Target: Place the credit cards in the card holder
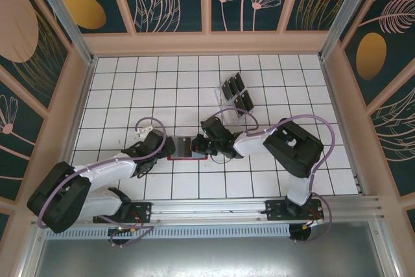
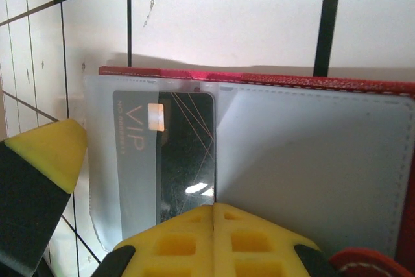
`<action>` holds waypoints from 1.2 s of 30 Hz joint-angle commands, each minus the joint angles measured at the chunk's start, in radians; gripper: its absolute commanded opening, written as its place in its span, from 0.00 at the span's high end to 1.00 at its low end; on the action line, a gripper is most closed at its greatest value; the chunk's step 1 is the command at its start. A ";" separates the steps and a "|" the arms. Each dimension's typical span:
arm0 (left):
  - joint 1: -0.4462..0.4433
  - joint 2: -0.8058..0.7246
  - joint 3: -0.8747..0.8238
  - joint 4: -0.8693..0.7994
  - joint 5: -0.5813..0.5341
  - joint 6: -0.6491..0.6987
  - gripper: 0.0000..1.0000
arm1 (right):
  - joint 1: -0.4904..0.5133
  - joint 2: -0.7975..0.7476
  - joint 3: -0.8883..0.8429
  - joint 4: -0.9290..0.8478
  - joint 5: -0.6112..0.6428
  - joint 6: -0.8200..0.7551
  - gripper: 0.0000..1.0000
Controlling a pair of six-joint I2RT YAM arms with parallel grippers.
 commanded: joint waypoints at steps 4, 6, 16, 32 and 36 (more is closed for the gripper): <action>-0.016 -0.072 0.010 -0.186 -0.077 -0.072 0.01 | -0.008 -0.025 -0.016 -0.005 0.016 0.015 0.97; -0.016 -0.074 0.009 -0.207 -0.094 -0.076 0.02 | -0.007 -0.026 -0.013 0.000 0.013 0.018 0.97; -0.016 0.013 -0.012 -0.131 -0.038 -0.081 0.02 | -0.007 -0.032 -0.016 0.030 -0.013 0.029 0.96; -0.025 0.054 -0.032 -0.056 0.022 -0.074 0.01 | 0.016 0.025 0.049 0.071 -0.081 0.055 0.96; -0.030 0.060 -0.032 -0.047 0.025 -0.073 0.01 | 0.027 0.046 0.073 0.069 -0.092 0.057 0.96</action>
